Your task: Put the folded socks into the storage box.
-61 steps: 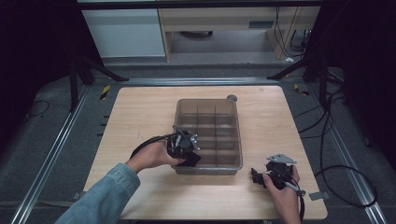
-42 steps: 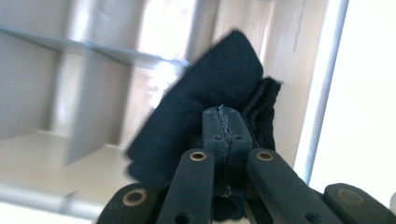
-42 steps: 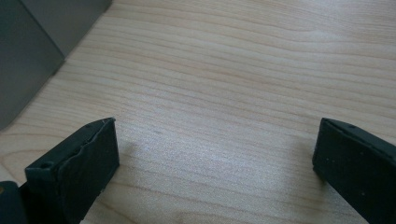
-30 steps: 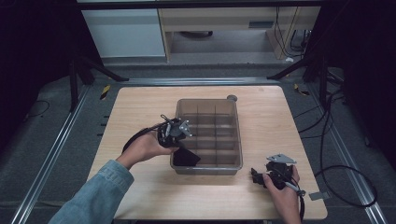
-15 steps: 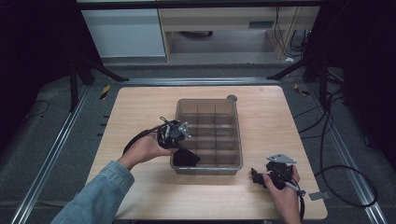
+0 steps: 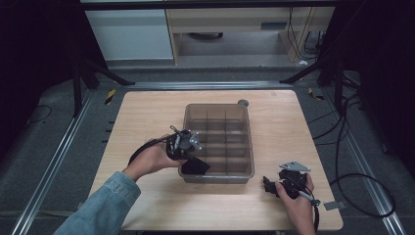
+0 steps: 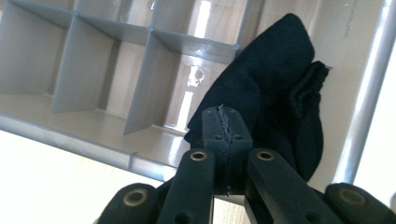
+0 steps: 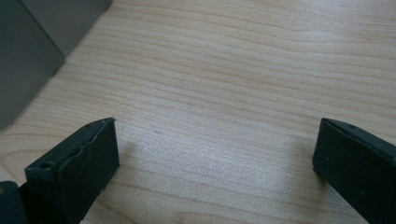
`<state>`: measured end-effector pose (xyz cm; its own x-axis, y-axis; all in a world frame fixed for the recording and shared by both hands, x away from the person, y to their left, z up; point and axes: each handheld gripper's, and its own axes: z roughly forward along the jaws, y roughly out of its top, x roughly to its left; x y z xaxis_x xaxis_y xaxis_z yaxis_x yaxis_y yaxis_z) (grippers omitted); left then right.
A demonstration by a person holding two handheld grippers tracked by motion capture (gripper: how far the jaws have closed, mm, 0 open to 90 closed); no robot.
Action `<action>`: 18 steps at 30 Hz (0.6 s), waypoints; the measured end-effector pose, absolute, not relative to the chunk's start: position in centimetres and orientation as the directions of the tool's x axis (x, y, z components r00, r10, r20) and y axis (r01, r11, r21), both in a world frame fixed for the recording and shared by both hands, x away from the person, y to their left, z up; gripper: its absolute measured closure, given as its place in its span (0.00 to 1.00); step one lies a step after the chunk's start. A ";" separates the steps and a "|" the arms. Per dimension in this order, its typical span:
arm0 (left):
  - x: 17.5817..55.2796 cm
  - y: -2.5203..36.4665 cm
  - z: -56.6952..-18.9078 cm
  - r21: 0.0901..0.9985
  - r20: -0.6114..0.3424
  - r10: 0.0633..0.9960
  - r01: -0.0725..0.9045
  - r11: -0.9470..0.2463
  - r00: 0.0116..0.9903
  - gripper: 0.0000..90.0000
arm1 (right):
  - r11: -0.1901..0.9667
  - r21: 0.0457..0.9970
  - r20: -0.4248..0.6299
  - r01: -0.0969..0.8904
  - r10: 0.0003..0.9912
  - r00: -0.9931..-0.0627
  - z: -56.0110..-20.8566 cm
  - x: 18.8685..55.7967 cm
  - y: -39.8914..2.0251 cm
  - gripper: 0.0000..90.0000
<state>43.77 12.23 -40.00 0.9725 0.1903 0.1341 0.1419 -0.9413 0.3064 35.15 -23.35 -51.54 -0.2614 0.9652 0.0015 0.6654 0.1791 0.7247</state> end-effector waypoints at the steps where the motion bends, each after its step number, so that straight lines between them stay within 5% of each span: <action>1: 43.8 12.3 -39.9 0.314 0.127 0.193 0.145 -0.938 0.973 1.00 | 0.180 0.725 0.001 0.664 0.965 -0.262 -51.5 35.2 -23.4 0.01; 18: 42.3 11.5 -41.3 0.274 0.141 0.168 0.124 -0.954 0.976 1.00 | 0.179 0.725 0.001 0.665 0.965 -0.261 -51.5 35.1 -23.3 0.01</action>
<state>42.26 11.49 -41.35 0.9757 0.1677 0.1409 0.1243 -0.9536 0.2741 35.14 -23.35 -51.54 -0.2614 0.9652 0.0015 0.6654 0.1791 0.7247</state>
